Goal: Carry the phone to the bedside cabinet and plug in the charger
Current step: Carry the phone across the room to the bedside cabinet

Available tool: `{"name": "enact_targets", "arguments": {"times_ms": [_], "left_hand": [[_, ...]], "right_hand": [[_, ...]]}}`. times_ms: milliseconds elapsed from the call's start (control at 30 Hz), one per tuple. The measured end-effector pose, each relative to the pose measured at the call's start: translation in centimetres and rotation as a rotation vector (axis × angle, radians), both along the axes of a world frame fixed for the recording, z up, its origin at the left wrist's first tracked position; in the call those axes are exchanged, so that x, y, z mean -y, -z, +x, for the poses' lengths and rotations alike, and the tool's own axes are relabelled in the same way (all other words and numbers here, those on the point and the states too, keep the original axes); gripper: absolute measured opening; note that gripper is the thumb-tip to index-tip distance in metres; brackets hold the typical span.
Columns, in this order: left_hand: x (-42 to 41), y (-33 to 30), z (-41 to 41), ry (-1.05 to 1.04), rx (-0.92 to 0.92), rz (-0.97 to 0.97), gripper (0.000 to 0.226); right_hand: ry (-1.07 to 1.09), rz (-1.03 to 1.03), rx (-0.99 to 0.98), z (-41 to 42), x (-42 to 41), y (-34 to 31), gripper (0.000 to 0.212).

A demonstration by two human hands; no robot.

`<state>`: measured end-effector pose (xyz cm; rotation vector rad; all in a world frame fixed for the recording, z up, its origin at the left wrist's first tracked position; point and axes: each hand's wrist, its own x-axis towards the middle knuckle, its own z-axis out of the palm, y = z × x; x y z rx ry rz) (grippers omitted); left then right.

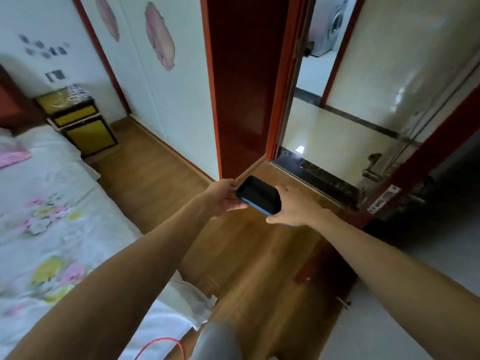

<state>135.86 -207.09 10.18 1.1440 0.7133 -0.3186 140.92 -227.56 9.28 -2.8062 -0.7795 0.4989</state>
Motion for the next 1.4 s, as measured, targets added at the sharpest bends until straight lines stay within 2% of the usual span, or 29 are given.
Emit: {"name": "enact_targets", "arguments": {"times_ms": [133, 267, 567, 800, 1400], "left_hand": [[-5.0, 1.4, 3.8, -0.213, -0.014, -0.014, 0.022], [-6.6, 2.2, 4.2, -0.21, -0.037, -0.014, 0.017], [-17.5, 2.1, 15.1, -0.302, 0.001, -0.015, 0.019], [-24.0, 1.2, 17.9, -0.422, -0.006, 0.008, 0.018], [-42.4, -1.4, 25.4, -0.989, -0.028, 0.047, 0.025]], "right_hand": [[-0.185, -0.018, -0.037, 6.5, -5.7, 0.2, 0.081], [-0.256, -0.049, -0.001, 8.2, -7.8, 1.5, 0.086], [-0.332, -0.095, 0.04, 20.6, -19.3, 1.5, 0.088], [-0.482, -0.112, 0.026, 26.5, -28.2, 0.9, 0.087], [-0.986, 0.022, 0.077, 40.2, -56.4, -0.6, 0.093]]}}
